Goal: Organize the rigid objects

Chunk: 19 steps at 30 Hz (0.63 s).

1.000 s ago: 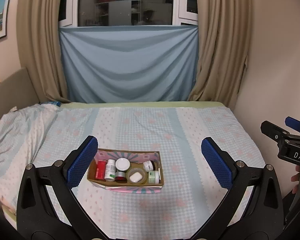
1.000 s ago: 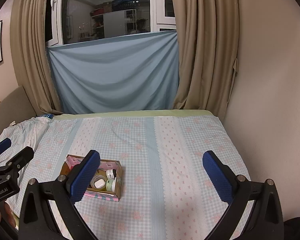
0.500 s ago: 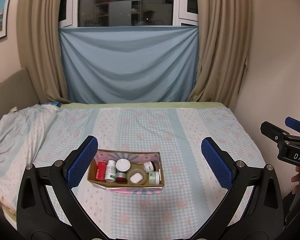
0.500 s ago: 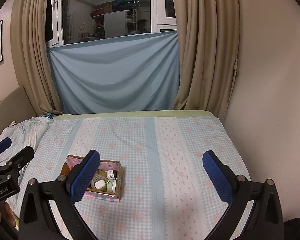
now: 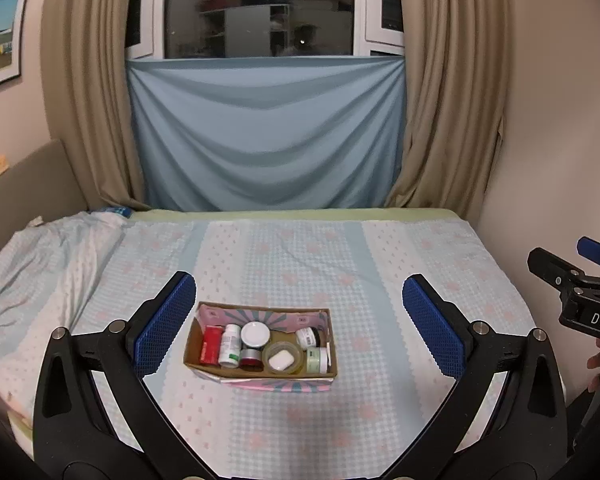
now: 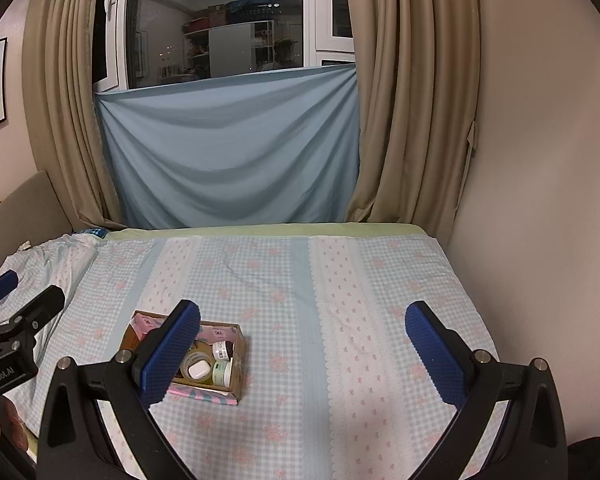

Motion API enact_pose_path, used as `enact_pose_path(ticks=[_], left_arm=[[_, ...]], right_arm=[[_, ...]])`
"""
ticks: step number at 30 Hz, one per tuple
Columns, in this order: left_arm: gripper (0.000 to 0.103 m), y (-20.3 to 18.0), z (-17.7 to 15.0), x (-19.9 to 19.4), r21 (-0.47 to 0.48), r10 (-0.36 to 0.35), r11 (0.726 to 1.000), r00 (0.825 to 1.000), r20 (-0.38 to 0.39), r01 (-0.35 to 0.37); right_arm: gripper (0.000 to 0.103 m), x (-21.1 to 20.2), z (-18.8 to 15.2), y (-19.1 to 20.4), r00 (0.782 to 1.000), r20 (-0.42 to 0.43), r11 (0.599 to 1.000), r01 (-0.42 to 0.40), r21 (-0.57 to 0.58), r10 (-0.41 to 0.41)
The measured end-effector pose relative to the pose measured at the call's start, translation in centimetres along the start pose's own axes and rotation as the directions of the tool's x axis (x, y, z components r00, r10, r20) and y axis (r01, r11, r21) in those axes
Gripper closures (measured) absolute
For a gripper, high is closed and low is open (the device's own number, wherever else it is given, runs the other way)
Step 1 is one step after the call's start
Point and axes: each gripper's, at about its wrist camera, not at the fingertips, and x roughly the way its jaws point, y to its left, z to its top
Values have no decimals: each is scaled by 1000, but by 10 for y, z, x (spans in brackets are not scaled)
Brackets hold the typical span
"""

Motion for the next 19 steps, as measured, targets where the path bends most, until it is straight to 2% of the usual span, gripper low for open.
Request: enact_pose_path(ticks=[10, 14, 19], left_arm=[[0, 7, -1, 1, -52, -22, 998, 1000, 3, 22], [0, 6, 0, 1, -38, 26, 999, 1000, 6, -25], [0, 3, 0, -4, -16, 57, 998, 997, 47, -57]], right_arm=[[1, 2, 0, 0, 1000, 8, 1000, 6, -8, -6], [1, 2, -1, 1, 1000, 7, 1000, 2, -8, -1], [1, 4, -1, 1, 1000, 6, 1000, -2, -9, 2]])
